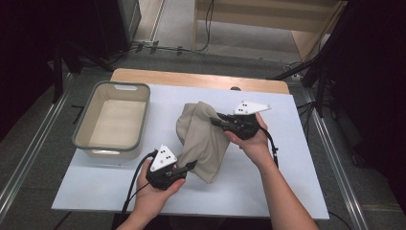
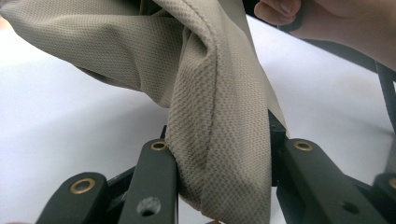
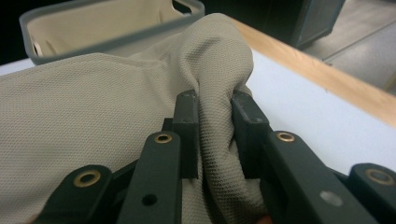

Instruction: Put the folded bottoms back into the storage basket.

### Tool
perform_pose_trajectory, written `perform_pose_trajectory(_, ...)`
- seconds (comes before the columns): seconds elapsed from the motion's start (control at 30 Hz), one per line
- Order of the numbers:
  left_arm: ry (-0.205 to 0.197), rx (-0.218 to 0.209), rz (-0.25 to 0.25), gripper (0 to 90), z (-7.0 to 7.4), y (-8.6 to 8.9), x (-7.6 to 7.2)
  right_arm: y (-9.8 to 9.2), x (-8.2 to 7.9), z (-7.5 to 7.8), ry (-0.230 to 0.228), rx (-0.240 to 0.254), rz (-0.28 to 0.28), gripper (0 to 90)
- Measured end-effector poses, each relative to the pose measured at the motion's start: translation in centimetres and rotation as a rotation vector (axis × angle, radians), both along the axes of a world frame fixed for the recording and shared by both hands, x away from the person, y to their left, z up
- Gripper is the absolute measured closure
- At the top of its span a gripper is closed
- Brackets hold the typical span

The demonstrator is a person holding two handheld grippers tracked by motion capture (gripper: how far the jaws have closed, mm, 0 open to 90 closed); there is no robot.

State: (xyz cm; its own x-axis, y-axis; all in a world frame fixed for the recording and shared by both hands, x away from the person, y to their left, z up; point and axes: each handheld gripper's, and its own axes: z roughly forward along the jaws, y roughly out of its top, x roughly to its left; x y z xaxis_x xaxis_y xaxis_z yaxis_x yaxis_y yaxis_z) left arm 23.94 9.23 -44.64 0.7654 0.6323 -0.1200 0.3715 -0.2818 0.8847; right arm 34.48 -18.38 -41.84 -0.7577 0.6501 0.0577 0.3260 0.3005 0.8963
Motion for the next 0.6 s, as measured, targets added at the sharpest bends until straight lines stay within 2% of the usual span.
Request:
perform_pose_trajectory(0.33, -0.066, -0.027, 0.076, 67.4, 3.0, 3.9, 1.4, 5.1, 3.3, 4.1, -0.052, 0.002, 0.057, 72.6)
perform_pose_trajectory(0.6, -0.085, -0.045, 0.13, 67.4, 4.5, 6.9, 2.7, 8.8, 5.5, 6.1, -0.073, 0.006, 0.088, 72.6)
